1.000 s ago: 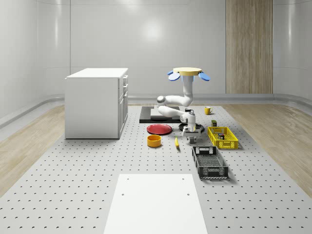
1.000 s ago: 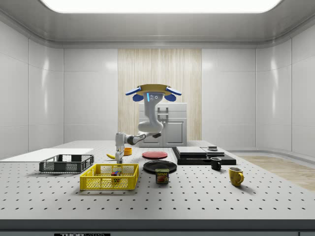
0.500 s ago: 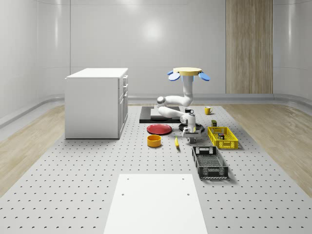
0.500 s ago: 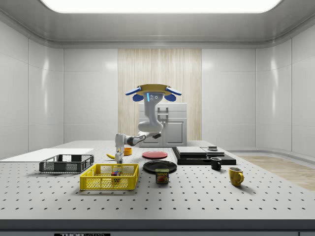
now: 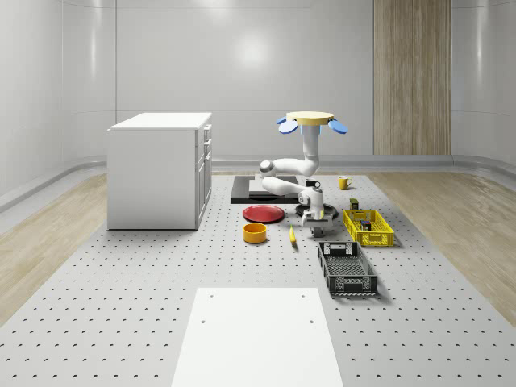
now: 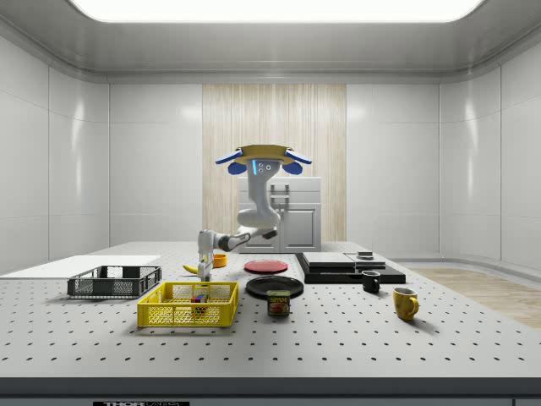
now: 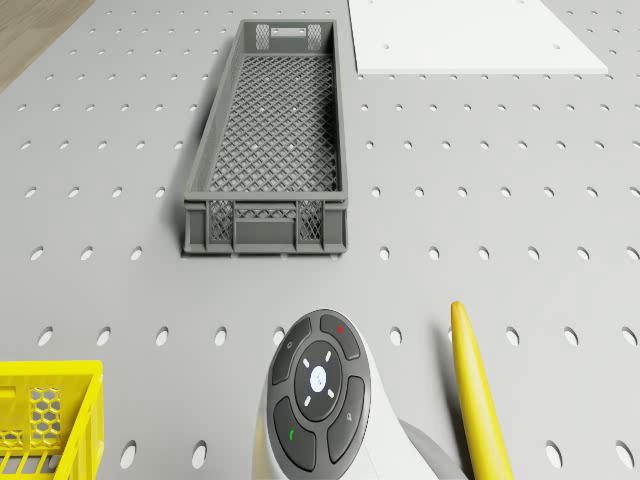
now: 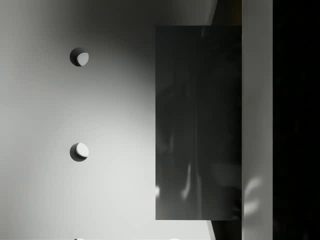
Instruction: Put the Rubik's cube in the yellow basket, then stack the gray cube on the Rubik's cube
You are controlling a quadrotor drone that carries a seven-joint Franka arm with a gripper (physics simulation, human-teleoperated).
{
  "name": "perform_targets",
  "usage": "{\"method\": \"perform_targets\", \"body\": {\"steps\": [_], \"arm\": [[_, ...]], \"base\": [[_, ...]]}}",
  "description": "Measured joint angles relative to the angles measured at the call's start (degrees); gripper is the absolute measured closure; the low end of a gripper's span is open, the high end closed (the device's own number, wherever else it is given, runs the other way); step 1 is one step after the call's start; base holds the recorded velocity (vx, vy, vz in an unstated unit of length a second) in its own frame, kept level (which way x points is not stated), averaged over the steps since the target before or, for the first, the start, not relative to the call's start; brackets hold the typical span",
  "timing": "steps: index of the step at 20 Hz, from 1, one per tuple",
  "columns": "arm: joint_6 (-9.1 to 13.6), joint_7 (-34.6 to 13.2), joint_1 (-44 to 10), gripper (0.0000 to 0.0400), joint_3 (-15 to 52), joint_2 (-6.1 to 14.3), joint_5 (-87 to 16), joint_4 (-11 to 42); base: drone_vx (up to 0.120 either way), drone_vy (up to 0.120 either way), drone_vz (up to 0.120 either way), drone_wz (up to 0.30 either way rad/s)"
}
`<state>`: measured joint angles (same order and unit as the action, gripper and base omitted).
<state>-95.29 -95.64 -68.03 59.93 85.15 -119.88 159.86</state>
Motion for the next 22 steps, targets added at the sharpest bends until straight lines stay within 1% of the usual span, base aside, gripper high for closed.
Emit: {"method": "perform_targets", "body": {"steps": [5,10,15,22], "arm": [[1.30,0.13,0.75,0.0149,2.00,-0.21,1.77,1.08],[2.96,0.14,1.58,0.0150,5.19,-0.34,4.72,2.49],[3.75,0.11,1.91,0.0150,6.79,-0.45,6.20,3.10],[4.07,0.10,2.03,0.0150,7.48,-0.49,6.85,3.35]], "base": [[0.000,0.000,0.000,0.000],[0.000,0.000,0.112,0.000],[-0.008,0.008,0.120,0.000],[-0.120,0.120,0.120,0.000]]}}
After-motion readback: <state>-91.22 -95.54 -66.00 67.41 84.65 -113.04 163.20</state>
